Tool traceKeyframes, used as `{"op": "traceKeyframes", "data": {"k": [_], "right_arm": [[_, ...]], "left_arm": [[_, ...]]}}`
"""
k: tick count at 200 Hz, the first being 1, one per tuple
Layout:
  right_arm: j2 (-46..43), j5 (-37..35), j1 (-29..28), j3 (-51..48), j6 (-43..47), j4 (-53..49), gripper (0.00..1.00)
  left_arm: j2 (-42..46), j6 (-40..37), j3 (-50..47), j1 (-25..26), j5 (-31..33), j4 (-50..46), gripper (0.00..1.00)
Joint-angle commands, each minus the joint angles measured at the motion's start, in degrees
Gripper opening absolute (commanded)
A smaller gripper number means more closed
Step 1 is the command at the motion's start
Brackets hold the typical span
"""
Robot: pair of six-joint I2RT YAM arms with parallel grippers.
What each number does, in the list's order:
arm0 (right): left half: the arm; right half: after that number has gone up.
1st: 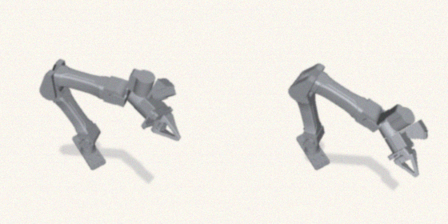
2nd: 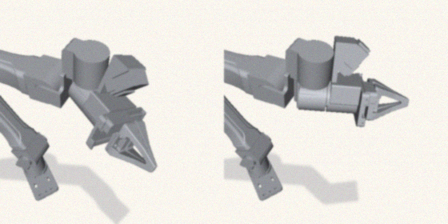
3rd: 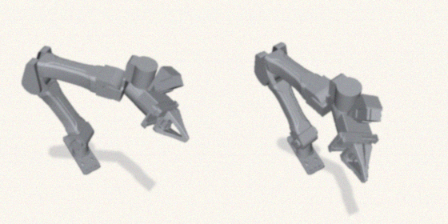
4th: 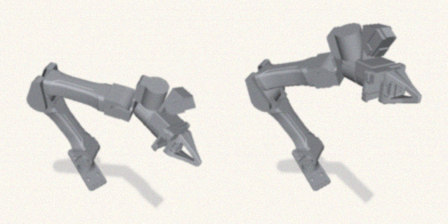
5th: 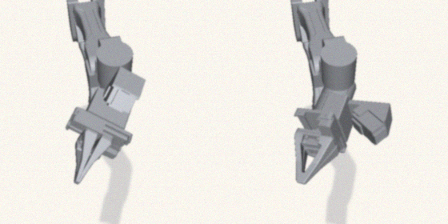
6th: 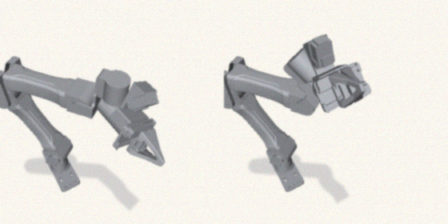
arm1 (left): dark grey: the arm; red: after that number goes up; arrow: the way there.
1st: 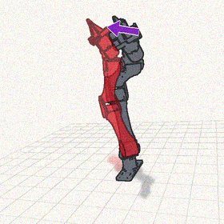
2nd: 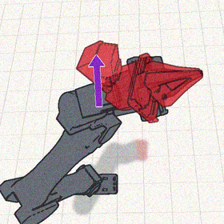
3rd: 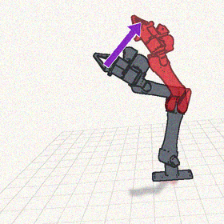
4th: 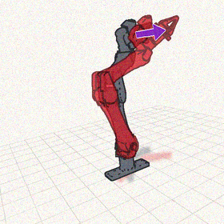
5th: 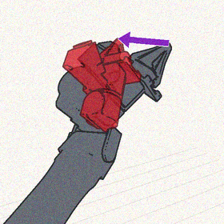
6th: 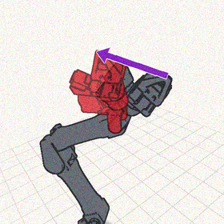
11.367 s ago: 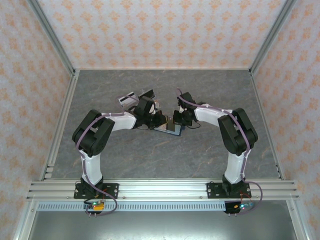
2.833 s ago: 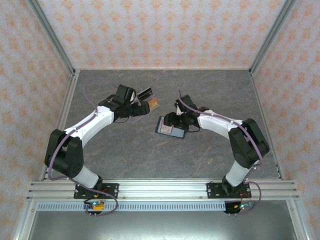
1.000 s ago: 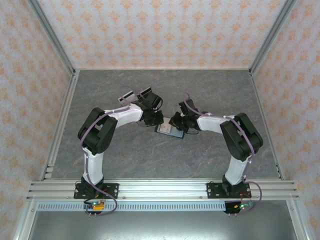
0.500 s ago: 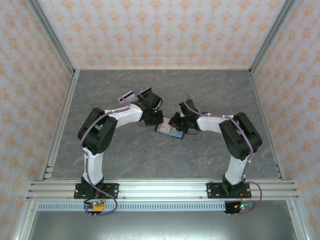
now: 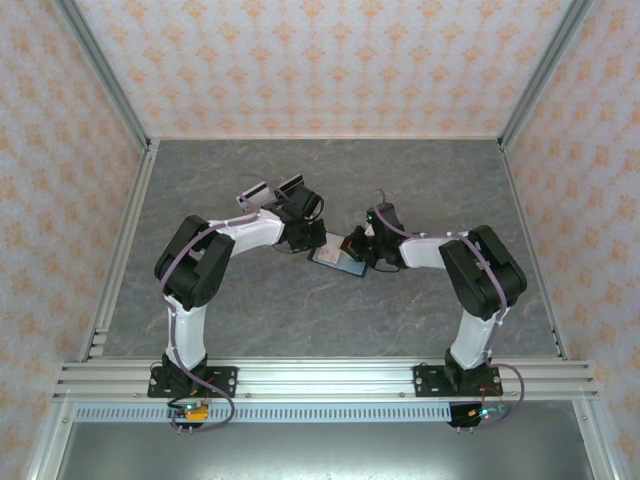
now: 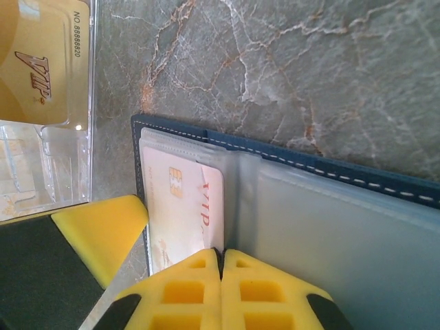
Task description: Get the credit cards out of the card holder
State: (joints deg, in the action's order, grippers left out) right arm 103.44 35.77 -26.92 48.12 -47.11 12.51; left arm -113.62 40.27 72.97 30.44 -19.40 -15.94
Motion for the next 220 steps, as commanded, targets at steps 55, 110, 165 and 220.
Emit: {"op": "traceKeyframes", "data": {"k": [55, 110, 165, 220], "right_arm": [[-4.29, -2.62, 0.72, -1.36, 6.07, -5.52, 0.00], [-4.41, -2.77, 1.50, -1.80, 6.92, -7.06, 0.00], [-3.92, -2.37, 1.52, -1.29, 7.21, -7.15, 0.00], [-2.55, -0.09, 2.08, -1.70, 5.04, -4.36, 0.00]], "left_arm": [[0.33, -1.68, -1.04, 0.06, 2.50, -5.26, 0.15], [1.42, -2.74, 0.52, 0.12, 0.95, -5.98, 0.14], [3.85, -5.05, 0.72, 0.23, -3.48, -4.27, 0.13], [0.27, -8.89, 4.53, 1.01, -5.63, -7.86, 0.10]]}}
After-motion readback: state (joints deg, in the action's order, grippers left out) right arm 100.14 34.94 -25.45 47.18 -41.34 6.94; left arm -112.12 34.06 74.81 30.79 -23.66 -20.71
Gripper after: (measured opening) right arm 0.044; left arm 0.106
